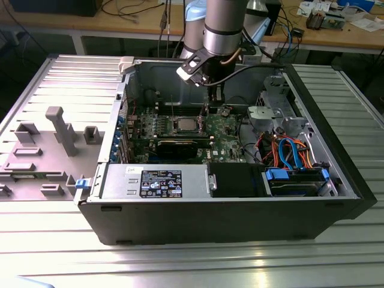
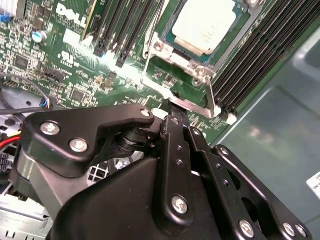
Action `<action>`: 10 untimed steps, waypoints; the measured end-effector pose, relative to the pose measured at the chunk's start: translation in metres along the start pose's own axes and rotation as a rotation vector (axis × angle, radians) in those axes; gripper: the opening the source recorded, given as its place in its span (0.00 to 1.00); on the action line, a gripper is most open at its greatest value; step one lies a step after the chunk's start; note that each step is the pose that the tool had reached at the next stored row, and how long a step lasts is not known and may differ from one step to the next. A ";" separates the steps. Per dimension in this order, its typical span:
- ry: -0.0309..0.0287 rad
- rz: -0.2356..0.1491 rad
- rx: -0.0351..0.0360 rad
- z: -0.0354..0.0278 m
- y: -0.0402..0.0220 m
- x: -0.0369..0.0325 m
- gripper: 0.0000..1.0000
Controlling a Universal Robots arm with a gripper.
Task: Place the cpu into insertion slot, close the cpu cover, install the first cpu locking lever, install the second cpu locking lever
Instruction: 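Close the cpu cover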
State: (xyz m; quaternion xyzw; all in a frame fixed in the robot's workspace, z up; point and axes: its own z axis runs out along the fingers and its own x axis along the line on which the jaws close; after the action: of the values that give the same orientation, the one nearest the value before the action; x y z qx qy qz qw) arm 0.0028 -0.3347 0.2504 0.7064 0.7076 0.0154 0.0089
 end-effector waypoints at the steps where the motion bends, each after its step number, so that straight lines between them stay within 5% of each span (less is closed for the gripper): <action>1: 0.0000 0.000 0.0000 0.0000 -0.0007 0.0000 0.11; 10: 0.0001 0.000 0.0000 -0.0001 -0.0049 0.0000 0.11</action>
State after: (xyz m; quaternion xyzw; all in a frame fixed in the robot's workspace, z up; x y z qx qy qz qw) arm -0.0021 -0.3347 0.2504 0.7064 0.7076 0.0154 0.0088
